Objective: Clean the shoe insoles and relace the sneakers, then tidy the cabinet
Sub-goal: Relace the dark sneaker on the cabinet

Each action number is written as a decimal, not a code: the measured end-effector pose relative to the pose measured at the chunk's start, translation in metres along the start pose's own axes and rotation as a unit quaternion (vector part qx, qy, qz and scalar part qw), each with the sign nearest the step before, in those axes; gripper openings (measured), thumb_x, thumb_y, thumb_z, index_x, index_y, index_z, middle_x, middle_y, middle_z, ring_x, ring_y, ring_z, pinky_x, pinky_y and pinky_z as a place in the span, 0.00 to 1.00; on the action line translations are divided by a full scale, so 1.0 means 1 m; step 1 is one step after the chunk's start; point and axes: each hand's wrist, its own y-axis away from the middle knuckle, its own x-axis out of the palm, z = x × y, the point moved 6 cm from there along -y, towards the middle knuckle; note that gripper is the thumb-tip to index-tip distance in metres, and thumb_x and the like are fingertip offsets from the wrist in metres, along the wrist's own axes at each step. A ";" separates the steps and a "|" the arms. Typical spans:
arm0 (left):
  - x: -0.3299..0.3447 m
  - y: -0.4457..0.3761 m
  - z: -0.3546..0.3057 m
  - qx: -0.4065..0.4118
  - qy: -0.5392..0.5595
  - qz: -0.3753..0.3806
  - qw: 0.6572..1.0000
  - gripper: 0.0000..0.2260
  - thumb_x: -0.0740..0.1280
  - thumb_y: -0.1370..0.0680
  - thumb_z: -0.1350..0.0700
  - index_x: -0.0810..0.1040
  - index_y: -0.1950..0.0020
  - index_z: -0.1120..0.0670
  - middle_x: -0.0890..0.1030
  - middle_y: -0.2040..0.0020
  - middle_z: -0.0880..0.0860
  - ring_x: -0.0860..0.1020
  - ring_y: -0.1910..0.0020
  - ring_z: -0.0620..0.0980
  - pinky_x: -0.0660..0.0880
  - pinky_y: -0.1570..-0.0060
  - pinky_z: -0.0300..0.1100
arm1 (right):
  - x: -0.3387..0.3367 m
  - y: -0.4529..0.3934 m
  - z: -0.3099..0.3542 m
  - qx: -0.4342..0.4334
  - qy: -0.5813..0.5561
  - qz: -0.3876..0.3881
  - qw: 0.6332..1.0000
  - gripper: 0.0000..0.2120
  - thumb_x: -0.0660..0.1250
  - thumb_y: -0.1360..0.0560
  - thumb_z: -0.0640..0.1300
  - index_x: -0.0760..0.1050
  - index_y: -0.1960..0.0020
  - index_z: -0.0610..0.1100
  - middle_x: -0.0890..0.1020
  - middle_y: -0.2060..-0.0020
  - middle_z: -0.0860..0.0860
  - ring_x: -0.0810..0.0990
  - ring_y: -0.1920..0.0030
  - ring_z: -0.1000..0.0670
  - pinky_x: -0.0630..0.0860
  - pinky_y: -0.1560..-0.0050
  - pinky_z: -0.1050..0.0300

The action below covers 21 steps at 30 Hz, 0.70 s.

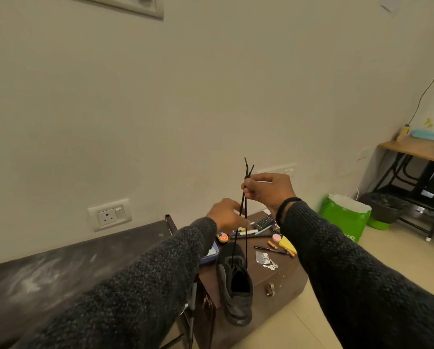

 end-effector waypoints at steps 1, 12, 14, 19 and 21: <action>0.012 0.000 0.005 0.003 -0.005 0.006 1.000 0.15 0.75 0.25 0.51 0.82 0.41 0.54 0.83 0.49 0.54 0.82 0.54 0.53 0.81 0.55 0.45 | 0.004 0.001 -0.003 0.009 -0.014 0.010 1.000 0.02 0.70 0.25 0.30 0.79 0.52 0.33 0.84 0.58 0.36 0.81 0.61 0.45 0.84 0.55 0.53; 0.004 -0.008 0.019 0.062 -0.126 -0.121 0.983 0.08 0.71 0.23 0.55 0.85 0.48 0.57 0.83 0.52 0.59 0.81 0.55 0.57 0.80 0.53 0.47 | -0.058 -0.023 -0.058 0.011 0.141 -0.161 0.977 0.08 0.75 0.31 0.32 0.81 0.55 0.41 0.86 0.63 0.41 0.84 0.67 0.48 0.84 0.60 0.53; 0.003 -0.005 0.013 0.092 -0.141 -0.114 0.979 0.07 0.72 0.24 0.57 0.86 0.49 0.57 0.85 0.54 0.58 0.82 0.56 0.56 0.80 0.52 0.47 | -0.061 -0.027 -0.088 0.048 0.182 -0.160 0.969 0.07 0.76 0.32 0.34 0.82 0.57 0.43 0.85 0.63 0.43 0.84 0.65 0.48 0.84 0.57 0.51; 0.006 -0.007 0.012 0.095 -0.053 -0.101 0.989 0.04 0.76 0.27 0.61 0.87 0.53 0.58 0.86 0.64 0.54 0.85 0.65 0.48 0.83 0.56 0.44 | -0.030 -0.026 -0.148 0.121 0.202 -0.012 0.972 0.04 0.73 0.28 0.33 0.85 0.55 0.40 0.84 0.62 0.40 0.78 0.66 0.49 0.77 0.63 0.56; 0.005 -0.015 0.020 0.064 -0.001 -0.115 0.991 0.02 0.77 0.27 0.61 0.87 0.55 0.57 0.85 0.67 0.53 0.84 0.69 0.46 0.84 0.57 0.44 | -0.014 -0.018 -0.158 0.156 0.129 0.065 0.977 0.08 0.66 0.23 0.29 0.82 0.54 0.38 0.79 0.63 0.39 0.74 0.70 0.51 0.72 0.71 0.61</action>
